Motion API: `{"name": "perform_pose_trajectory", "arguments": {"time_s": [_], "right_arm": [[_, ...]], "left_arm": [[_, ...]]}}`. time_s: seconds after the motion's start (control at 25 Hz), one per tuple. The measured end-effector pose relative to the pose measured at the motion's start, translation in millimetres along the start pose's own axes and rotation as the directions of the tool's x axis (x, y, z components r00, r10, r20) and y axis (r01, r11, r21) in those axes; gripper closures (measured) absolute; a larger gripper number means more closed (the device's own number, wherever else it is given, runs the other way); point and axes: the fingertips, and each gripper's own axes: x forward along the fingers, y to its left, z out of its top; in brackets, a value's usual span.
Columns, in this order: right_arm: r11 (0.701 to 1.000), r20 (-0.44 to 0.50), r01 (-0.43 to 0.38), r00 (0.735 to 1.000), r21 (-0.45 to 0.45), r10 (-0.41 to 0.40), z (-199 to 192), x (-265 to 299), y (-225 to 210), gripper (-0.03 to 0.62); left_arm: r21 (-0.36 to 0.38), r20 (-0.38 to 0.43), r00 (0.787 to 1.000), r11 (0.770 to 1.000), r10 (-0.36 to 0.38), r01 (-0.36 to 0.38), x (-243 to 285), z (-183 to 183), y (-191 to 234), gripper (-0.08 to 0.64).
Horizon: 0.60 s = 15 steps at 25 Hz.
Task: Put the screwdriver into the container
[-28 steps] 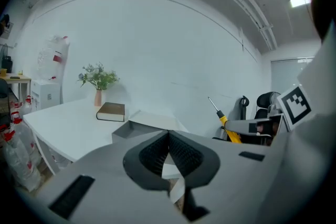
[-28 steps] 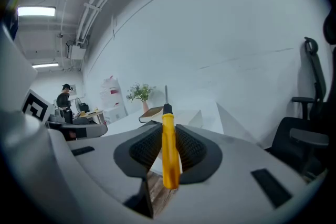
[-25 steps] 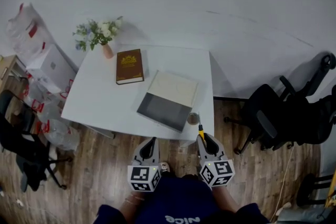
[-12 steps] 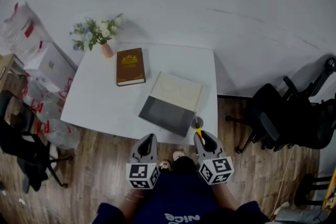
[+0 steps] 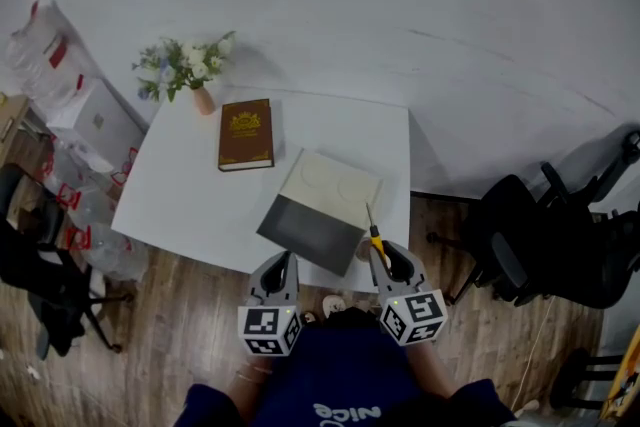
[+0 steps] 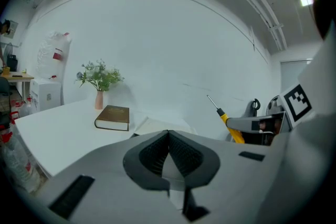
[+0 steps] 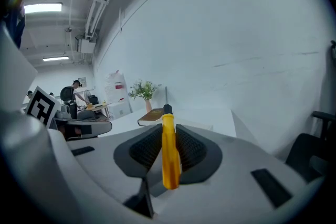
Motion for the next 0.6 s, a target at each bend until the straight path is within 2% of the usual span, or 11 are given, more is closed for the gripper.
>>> {"name": "perform_pose_trajectory", "arguments": {"time_s": [0.32,0.6], "right_arm": [[0.985,-0.043,-0.148,0.989,-0.084,0.145,13.6,33.8,18.2,0.495],[0.954,-0.119,-0.268,0.96,-0.135,0.253,14.1,65.8,45.6,0.495]], "left_arm": [[-0.008,0.02,0.998,0.998,0.062,-0.062,-0.9,2.0,4.2,0.543],[-0.03,0.036,0.986,0.987,0.161,-0.16,-20.9,2.4,20.9,0.543]]}}
